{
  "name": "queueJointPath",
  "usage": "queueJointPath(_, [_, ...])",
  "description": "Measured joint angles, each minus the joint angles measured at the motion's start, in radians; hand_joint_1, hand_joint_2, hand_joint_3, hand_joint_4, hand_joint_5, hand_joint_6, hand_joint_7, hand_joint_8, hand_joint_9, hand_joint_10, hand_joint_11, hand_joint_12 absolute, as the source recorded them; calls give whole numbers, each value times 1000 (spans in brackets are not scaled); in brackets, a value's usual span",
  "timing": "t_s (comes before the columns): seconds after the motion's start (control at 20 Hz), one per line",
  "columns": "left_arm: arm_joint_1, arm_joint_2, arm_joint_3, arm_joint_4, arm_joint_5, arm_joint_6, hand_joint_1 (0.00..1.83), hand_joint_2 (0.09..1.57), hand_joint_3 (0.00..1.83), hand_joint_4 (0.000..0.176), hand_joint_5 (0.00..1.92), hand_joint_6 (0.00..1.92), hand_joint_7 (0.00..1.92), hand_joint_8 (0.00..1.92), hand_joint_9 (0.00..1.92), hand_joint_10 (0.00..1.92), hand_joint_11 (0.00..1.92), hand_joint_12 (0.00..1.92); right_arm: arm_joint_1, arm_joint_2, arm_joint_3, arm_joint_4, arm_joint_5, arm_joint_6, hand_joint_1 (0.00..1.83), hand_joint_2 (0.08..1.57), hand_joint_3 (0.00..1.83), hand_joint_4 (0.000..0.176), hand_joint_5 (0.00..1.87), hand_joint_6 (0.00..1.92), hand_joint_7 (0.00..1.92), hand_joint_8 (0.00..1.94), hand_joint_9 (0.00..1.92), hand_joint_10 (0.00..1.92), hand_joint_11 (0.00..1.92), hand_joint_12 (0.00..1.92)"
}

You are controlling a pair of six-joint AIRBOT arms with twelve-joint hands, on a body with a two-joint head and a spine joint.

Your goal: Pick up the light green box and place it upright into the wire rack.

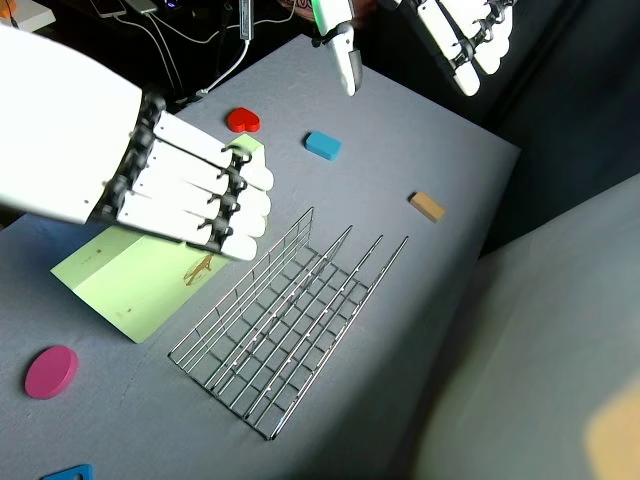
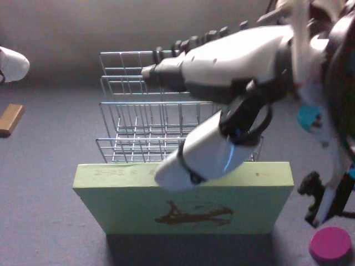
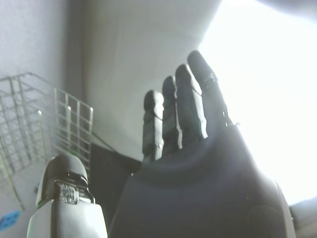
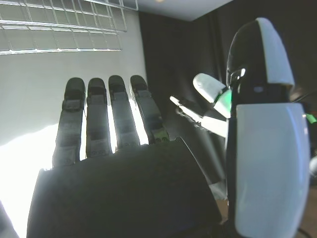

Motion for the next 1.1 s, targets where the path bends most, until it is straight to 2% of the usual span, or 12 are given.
queueJointPath(0.25, [11, 2, 24, -1, -5, 54, 133, 1122, 4, 33, 185, 1, 170, 1, 159, 2, 0, 640, -48, -45, 11, 0, -19, -3, 559, 954, 4, 0, 0, 0, 0, 0, 0, 0, 0, 148])
queueJointPath(0.45, [14, 2, 38, 16, -31, 64, 135, 1125, 4, 33, 185, 0, 170, 1, 160, 2, 0, 641, -90, -65, 11, -8, -29, -2, 570, 948, 0, 0, 0, 0, 0, 0, 0, 0, 0, 83])
queueJointPath(0.75, [28, 2, 38, 16, -45, 66, 133, 1128, 4, 32, 184, 0, 174, 2, 161, 2, 0, 640, -126, -80, 16, -79, -24, 60, 581, 958, 5, 0, 0, 0, 0, 0, 0, 0, 0, 76])
queueJointPath(1.0, [40, 2, 38, 11, -46, 51, 142, 1125, 1, 30, 182, 0, 166, 0, 160, 1, 0, 635, -142, -86, 21, -86, -13, 98, 667, 948, 0, 0, 0, 0, 6, 1, 0, 0, 0, 225])
queueJointPath(1.05, [40, 2, 38, 14, -46, 51, 154, 1122, 0, 30, 186, 1, 166, 0, 160, 1, 0, 633, -148, -86, 21, -86, -13, 99, 676, 960, 2, 0, 43, 1, 67, 6, 34, 1, 0, 398])
queueJointPath(1.1, [40, 2, 38, 18, -47, 51, 154, 1122, 0, 30, 186, 1, 166, 0, 160, 1, 0, 633, -152, -86, 22, -83, -14, 100, 676, 960, 2, 0, 43, 1, 67, 6, 34, 1, 0, 398])
